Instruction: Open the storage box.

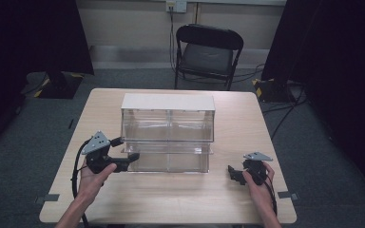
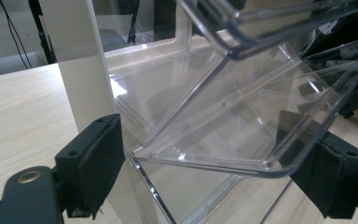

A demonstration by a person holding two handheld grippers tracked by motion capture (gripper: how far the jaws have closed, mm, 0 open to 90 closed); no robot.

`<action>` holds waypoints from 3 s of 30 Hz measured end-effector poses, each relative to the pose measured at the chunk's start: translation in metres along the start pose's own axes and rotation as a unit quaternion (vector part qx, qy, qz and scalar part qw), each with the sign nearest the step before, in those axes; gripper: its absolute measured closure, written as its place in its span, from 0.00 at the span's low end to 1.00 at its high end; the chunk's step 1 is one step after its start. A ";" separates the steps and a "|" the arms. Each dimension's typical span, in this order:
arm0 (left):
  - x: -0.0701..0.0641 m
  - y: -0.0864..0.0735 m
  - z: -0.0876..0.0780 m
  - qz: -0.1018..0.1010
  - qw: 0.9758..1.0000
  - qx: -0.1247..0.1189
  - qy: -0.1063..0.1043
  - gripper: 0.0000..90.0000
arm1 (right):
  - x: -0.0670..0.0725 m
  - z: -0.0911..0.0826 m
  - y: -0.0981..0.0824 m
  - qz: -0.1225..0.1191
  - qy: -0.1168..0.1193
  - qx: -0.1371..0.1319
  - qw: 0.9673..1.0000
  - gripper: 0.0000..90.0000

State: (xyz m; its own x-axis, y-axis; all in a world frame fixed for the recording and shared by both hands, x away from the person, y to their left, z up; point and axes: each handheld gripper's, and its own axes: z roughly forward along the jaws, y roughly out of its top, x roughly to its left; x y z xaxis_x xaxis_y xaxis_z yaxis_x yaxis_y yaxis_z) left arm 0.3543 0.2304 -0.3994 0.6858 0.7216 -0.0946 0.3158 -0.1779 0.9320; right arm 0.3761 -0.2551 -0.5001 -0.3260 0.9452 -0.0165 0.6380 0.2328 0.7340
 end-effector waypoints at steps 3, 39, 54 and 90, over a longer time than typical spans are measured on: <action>0.000 0.001 0.000 -0.004 1.000 -0.001 0.000 0.17 | 0.000 0.000 0.000 0.000 0.000 0.000 1.000 0.14; -0.002 0.012 0.002 0.002 1.000 -0.011 -0.007 0.16 | 0.000 0.000 0.000 0.000 0.000 0.000 1.000 0.14; -0.005 0.019 0.011 -0.001 1.000 -0.007 0.002 0.04 | 0.000 0.000 0.000 0.000 0.000 0.000 1.000 0.14; -0.008 0.019 0.015 -0.010 1.000 -0.008 0.010 0.00 | 0.000 0.000 0.000 0.000 0.000 0.000 1.000 0.14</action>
State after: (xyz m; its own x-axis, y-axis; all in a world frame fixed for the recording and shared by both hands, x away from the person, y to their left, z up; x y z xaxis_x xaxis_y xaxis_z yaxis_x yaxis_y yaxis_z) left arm 0.3651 0.2110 -0.3860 0.6662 0.7381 -0.1068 0.3184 -0.1521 0.9357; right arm 0.3762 -0.2550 -0.5001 -0.3260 0.9452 -0.0161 0.6382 0.2325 0.7339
